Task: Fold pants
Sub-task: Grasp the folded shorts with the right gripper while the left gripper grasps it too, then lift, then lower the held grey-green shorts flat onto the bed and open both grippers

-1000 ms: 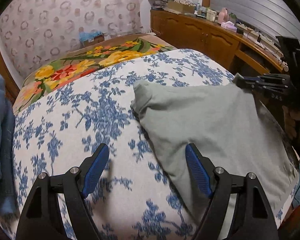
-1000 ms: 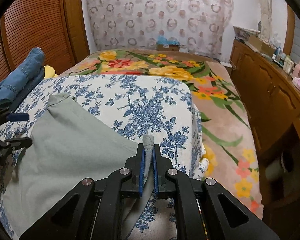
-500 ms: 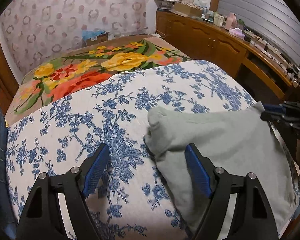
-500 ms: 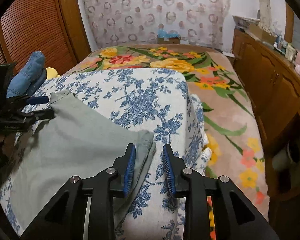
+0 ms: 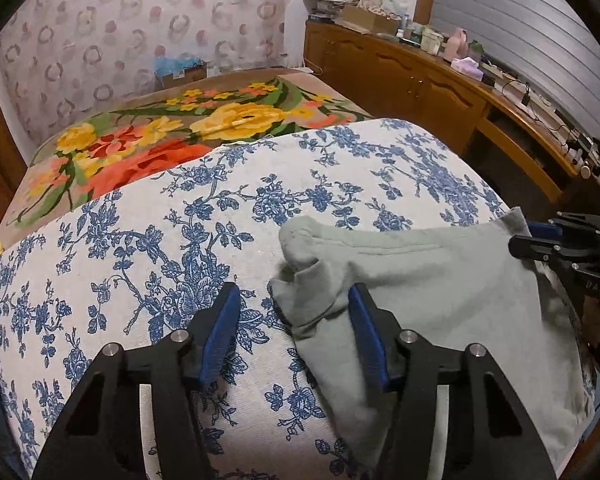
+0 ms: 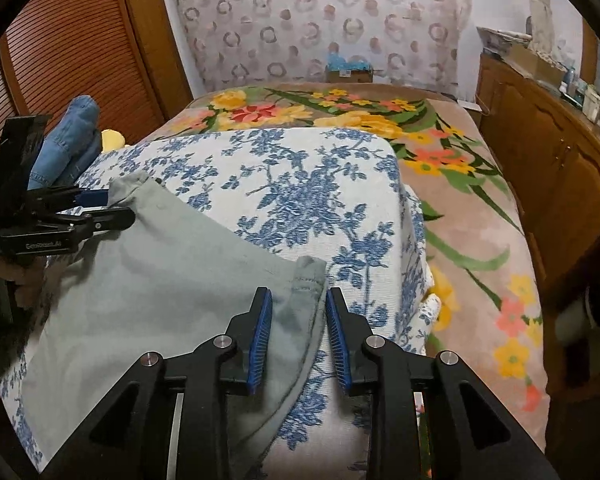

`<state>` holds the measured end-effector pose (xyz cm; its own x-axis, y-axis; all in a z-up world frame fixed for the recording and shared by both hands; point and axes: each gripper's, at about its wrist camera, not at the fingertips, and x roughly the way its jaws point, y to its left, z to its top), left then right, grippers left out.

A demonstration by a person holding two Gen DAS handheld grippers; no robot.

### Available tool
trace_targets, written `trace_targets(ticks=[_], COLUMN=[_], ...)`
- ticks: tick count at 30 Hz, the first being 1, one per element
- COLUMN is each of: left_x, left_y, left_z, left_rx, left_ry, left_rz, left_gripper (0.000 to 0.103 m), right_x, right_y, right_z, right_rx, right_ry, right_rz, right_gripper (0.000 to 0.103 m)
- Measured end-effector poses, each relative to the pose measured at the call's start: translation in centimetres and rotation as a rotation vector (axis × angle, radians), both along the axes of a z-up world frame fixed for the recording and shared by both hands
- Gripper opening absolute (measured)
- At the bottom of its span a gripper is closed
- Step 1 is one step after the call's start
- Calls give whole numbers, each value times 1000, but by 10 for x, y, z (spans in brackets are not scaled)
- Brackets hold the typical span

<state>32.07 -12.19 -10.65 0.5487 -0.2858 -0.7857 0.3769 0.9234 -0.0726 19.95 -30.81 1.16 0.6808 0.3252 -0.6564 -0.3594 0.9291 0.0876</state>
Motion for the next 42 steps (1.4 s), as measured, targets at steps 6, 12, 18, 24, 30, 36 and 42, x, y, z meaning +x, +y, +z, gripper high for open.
trace_targets(ticks=[6,12,18,24,30,36,42], left_x=[-4,-25,-69,-112,-153,-196,-228], left_y=[-3,3,15,35,61,85,104], left_z=[2,24,76,124,159,184,199], left_rx=[-60,-104,-131,-156,-174,-181,-178], left_ry=[23,-25,-159,-288,-394,-480,-526], left_rz=[-32,-30,-23,-10,13,30,42], left_gripper=[16,9,8,8,8,8,8], right_x=[-5,-33,-75,-126,-174,-215,-241], right_y=[3,1,5,16,29,40,54], right_z=[0,21,54,89,114,121,119], right_rx=[32,69,87,95,80,80,61], right_ry=[-1,-102,-226,-353,-464,-539,-585], right_rz=[36,34,35,48,72,100,149], right_gripper=[8,8,8,8,8,8,8])
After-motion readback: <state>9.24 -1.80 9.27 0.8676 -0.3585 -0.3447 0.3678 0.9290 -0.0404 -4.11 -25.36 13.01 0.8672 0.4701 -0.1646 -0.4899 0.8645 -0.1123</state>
